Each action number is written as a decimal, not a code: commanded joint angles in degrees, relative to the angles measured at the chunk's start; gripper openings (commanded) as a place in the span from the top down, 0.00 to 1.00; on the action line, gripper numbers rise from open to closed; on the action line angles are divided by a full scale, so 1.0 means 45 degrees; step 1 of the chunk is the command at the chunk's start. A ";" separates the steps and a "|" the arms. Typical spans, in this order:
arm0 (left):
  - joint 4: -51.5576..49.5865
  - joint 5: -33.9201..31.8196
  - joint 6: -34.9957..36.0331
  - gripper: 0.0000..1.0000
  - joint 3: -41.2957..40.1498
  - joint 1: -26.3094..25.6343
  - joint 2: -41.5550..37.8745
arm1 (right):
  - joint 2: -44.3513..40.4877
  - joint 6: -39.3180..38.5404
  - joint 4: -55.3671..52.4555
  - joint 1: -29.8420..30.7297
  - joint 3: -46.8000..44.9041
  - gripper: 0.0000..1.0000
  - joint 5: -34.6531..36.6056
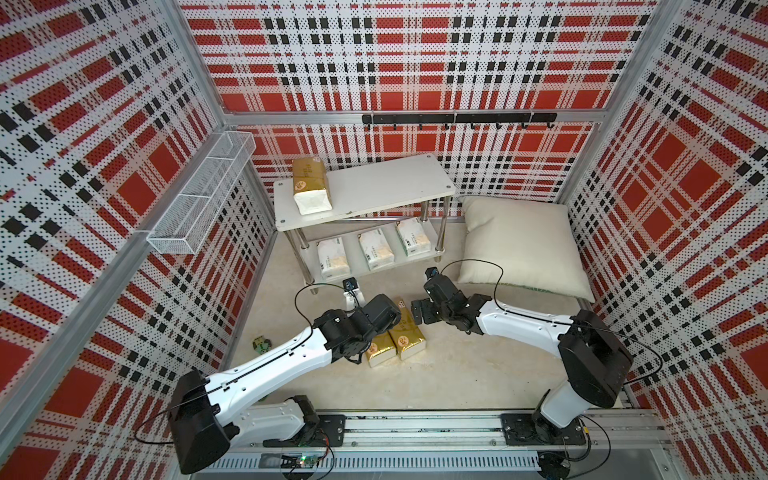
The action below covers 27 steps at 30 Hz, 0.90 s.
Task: Place the tissue boxes on the shelf by color
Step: Pick up the box of tissues from the center of the board.
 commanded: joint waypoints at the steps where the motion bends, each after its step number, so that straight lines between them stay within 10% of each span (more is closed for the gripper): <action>1: 0.0254 0.0163 -0.0663 0.06 -0.0406 -0.0309 -0.0090 | -0.0397 -0.0008 -0.0026 -0.0111 -0.0225 0.00 0.0068; 27: 0.1253 0.1026 -0.2180 0.03 -0.1827 -0.1870 0.1109 | -0.0420 0.0073 0.0232 -0.0349 -0.0484 0.00 -0.0082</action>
